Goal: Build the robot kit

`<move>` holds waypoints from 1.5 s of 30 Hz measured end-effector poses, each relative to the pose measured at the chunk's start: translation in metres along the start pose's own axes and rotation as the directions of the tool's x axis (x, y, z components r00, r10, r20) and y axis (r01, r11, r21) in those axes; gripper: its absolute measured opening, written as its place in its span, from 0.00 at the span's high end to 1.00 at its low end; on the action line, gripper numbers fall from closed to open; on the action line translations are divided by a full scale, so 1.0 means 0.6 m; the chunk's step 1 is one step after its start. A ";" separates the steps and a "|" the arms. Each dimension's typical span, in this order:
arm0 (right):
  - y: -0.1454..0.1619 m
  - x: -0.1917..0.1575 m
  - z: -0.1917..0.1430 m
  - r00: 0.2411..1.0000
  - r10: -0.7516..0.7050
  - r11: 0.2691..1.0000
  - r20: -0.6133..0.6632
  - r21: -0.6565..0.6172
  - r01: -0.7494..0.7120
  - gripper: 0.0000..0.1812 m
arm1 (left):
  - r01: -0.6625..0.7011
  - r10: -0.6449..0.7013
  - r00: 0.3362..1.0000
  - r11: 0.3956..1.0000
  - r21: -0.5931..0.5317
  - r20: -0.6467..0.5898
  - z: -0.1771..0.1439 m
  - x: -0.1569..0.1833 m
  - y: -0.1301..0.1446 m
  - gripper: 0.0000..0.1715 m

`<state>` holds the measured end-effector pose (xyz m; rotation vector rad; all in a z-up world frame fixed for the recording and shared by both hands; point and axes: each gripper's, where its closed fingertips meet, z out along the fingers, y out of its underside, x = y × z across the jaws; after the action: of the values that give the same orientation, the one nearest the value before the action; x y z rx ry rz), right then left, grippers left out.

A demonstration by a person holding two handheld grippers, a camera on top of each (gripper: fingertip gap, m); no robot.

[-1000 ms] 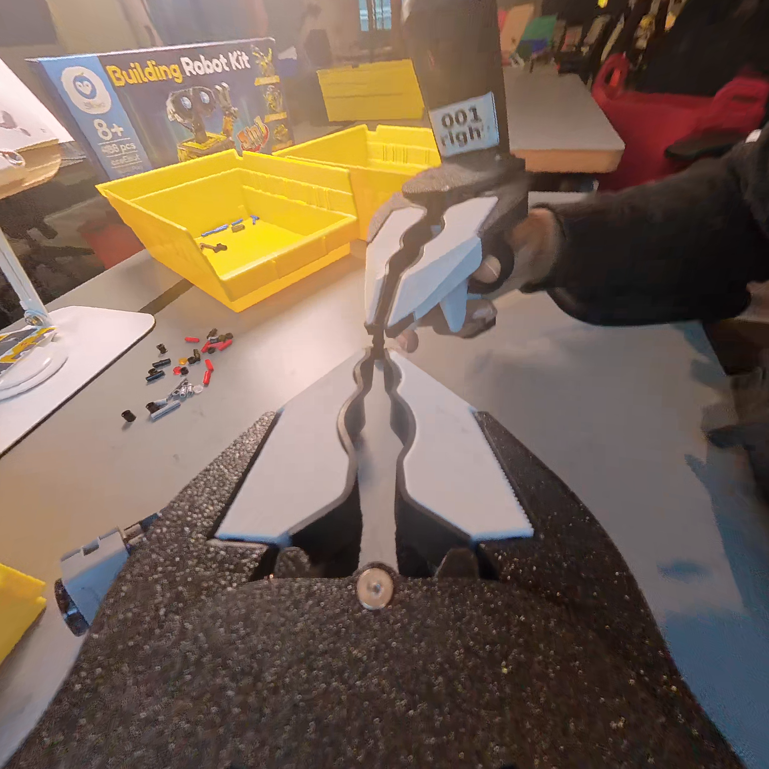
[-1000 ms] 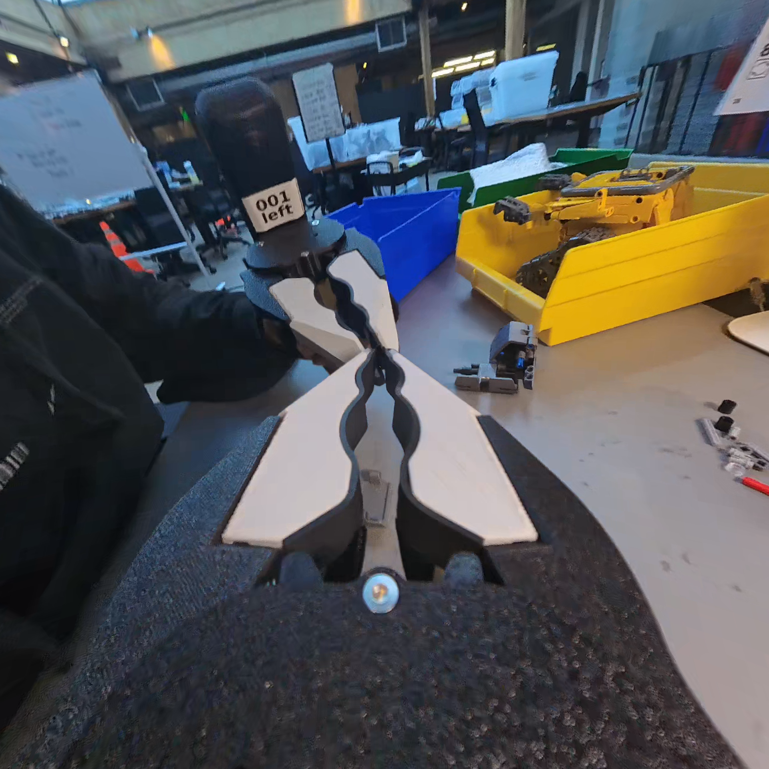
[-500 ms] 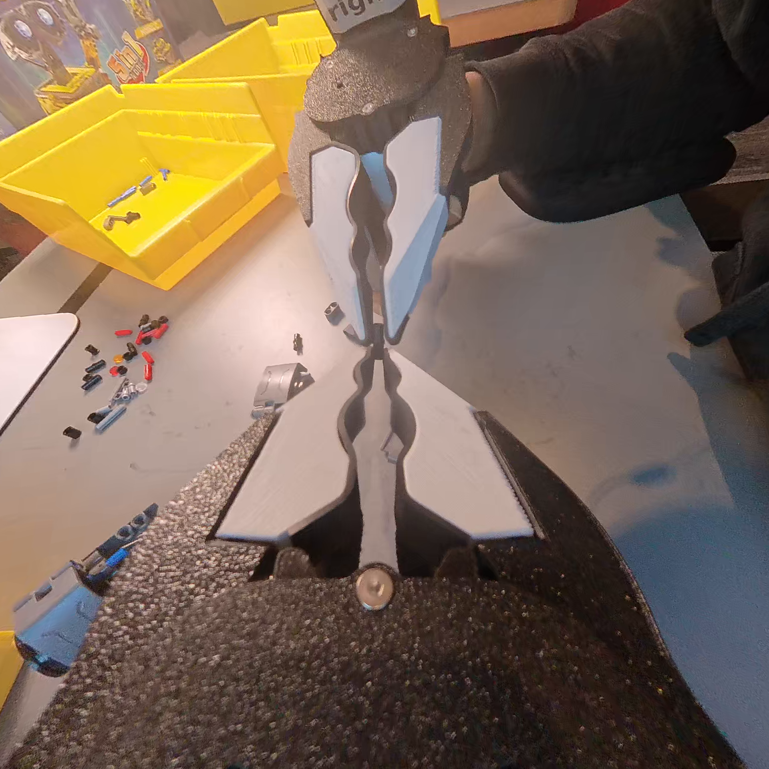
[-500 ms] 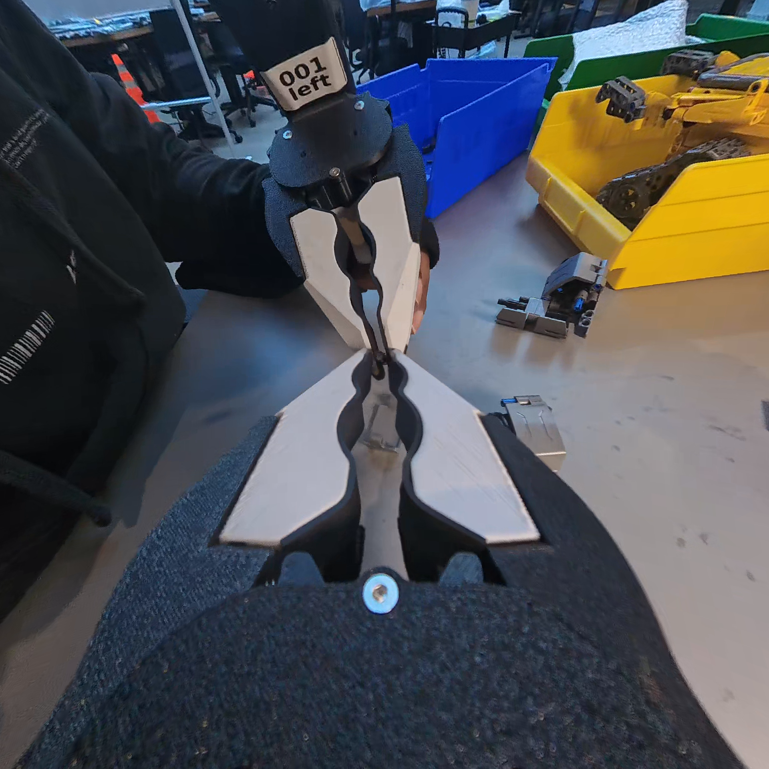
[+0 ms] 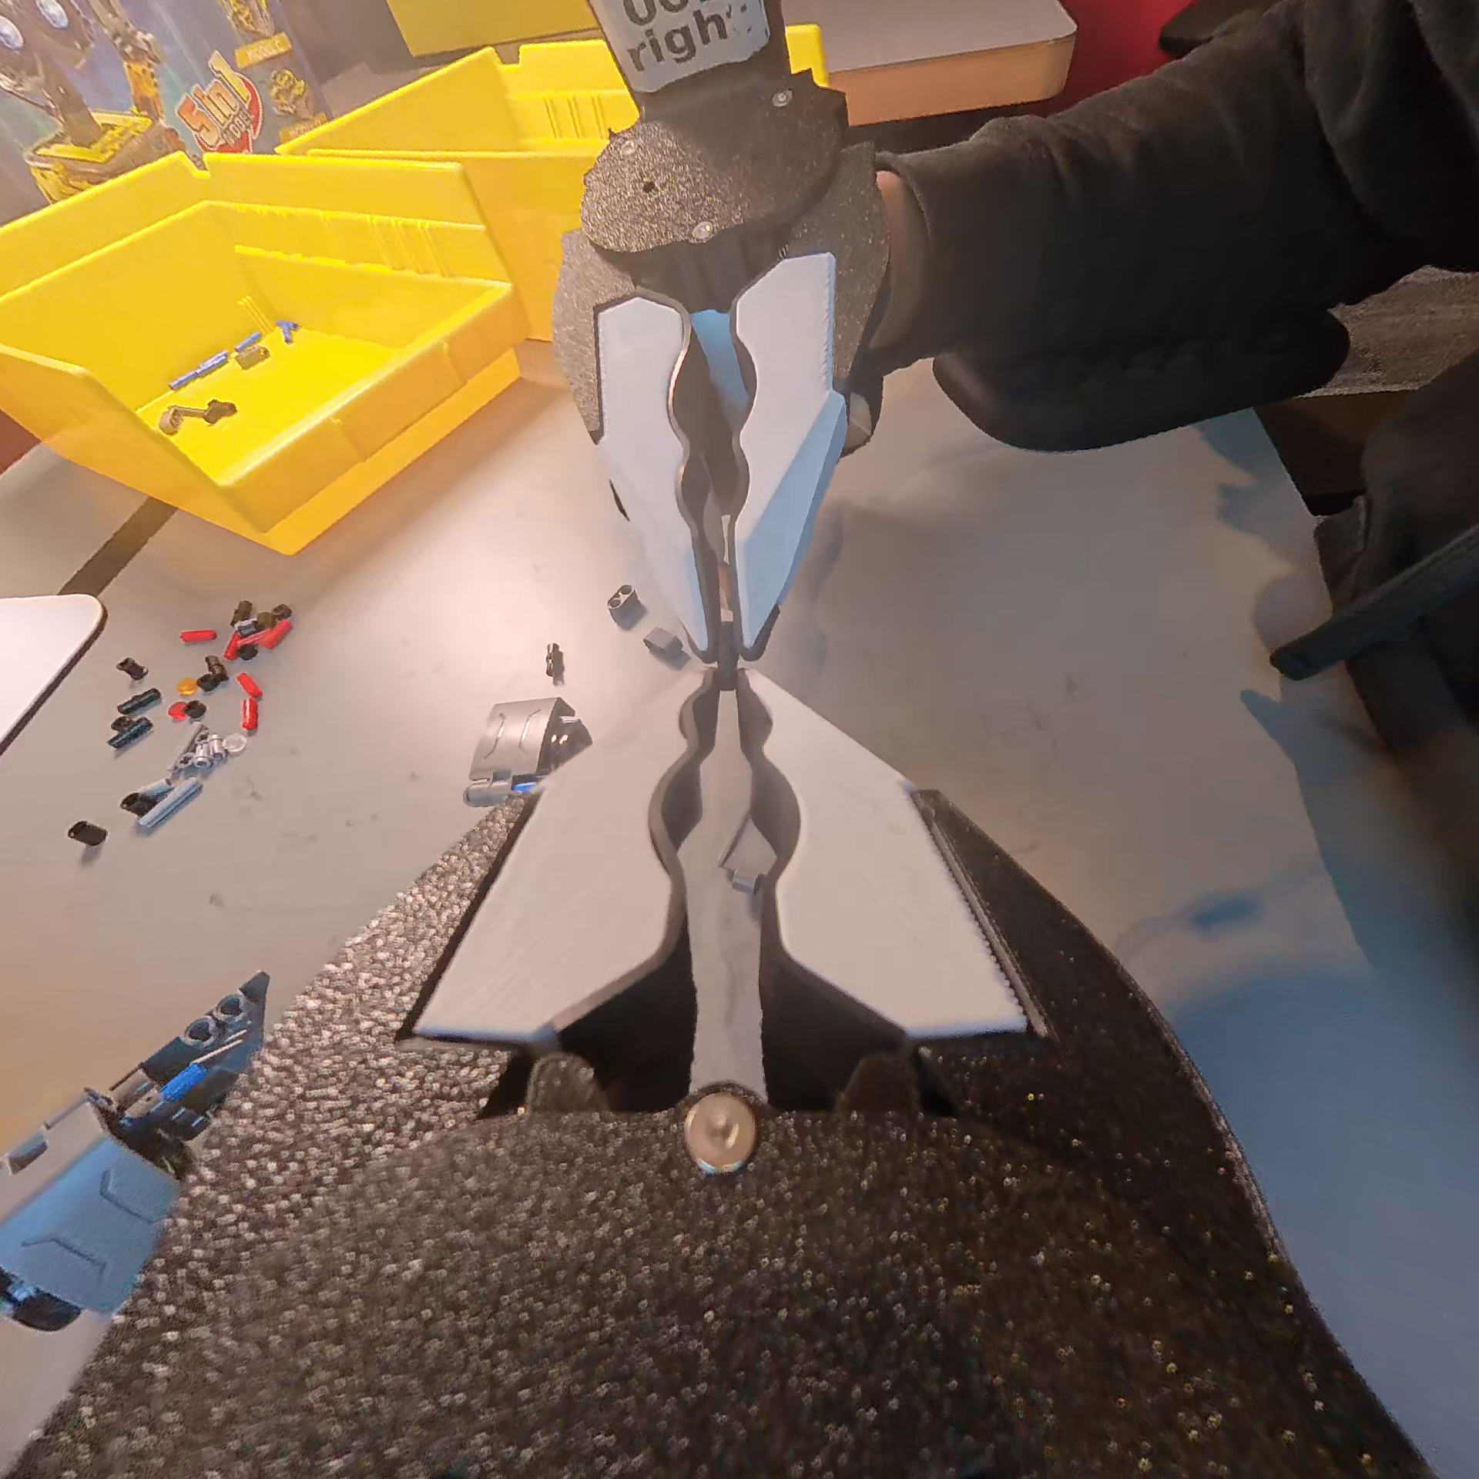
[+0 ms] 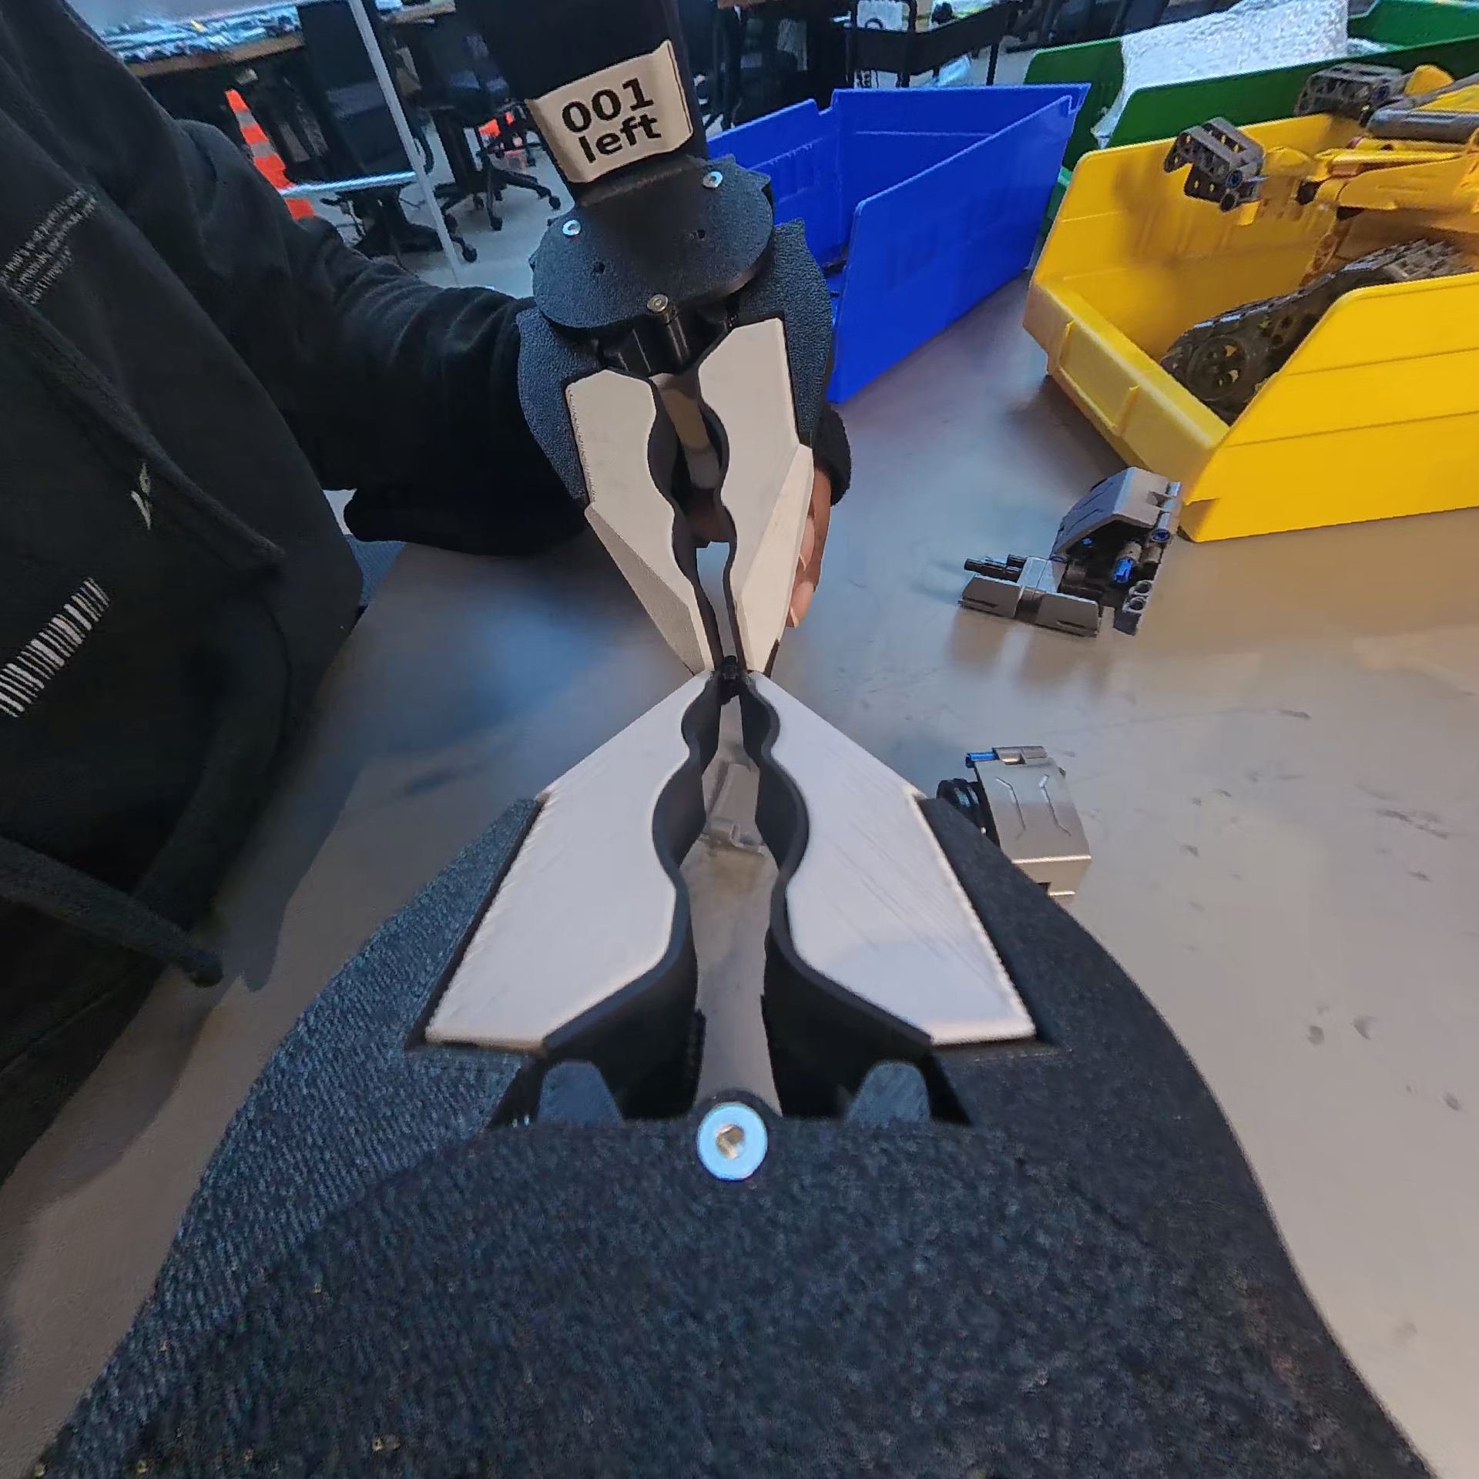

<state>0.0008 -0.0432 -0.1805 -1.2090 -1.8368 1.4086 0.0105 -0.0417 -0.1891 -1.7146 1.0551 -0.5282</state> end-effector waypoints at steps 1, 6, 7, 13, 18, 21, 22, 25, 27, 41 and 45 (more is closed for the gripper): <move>0.000 0.001 0.001 1.000 0.005 1.000 -0.001 0.003 -0.005 0.98 | 0.001 -0.001 1.000 1.000 0.001 0.002 0.000 -0.001 0.001 0.98; -0.003 0.005 0.001 1.000 0.012 1.000 -0.012 0.019 -0.012 0.98 | 0.025 -0.025 1.000 0.999 0.030 0.002 -0.003 -0.006 -0.003 0.98; -0.007 0.005 -0.001 1.000 0.015 0.999 -0.010 0.029 -0.015 0.98 | 0.027 -0.027 1.000 0.999 0.037 0.005 -0.004 -0.007 -0.006 0.98; -0.018 0.030 -0.041 0.998 0.025 0.998 -0.059 0.054 -0.022 0.98 | 0.121 -0.132 0.989 0.982 -0.142 -0.070 -0.017 -0.011 0.056 0.79; -0.025 0.049 -0.074 0.993 0.034 0.996 -0.110 0.080 -0.025 0.98 | 0.099 -0.154 0.975 0.946 -0.308 -0.159 -0.008 0.025 0.105 0.75; -0.028 0.053 -0.083 0.991 0.026 0.997 -0.128 0.081 -0.016 0.98 | 0.056 -0.137 0.967 0.937 -0.346 -0.214 -0.007 0.051 0.109 0.79; -0.029 0.053 -0.085 0.991 0.025 0.996 -0.130 0.083 -0.014 0.98 | 0.051 -0.141 0.960 0.937 -0.345 -0.241 -0.007 0.062 0.106 0.79; -0.030 0.052 -0.085 0.991 0.026 0.996 -0.129 0.085 -0.015 0.98 | 0.043 -0.149 0.935 0.949 -0.313 -0.321 -0.005 0.090 0.093 0.81; -0.028 0.051 -0.083 0.992 0.026 0.997 -0.127 0.080 -0.016 0.98 | 0.039 -0.131 0.952 0.949 -0.314 -0.278 -0.001 0.077 0.095 0.81; -0.024 0.044 -0.077 0.994 0.017 0.998 -0.109 0.057 -0.010 0.98 | 0.121 -0.126 0.992 0.970 -0.210 -0.011 0.002 -0.021 0.080 0.84; -0.016 0.040 -0.069 0.996 0.017 0.999 -0.093 0.037 -0.014 0.98 | 0.139 -0.148 0.989 0.953 -0.268 -0.014 0.019 -0.018 0.103 0.82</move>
<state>0.0206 -0.0032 -0.1607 -1.2522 -1.7355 1.3647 -0.0115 -0.0331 -0.2480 -2.0374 1.0679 -0.5265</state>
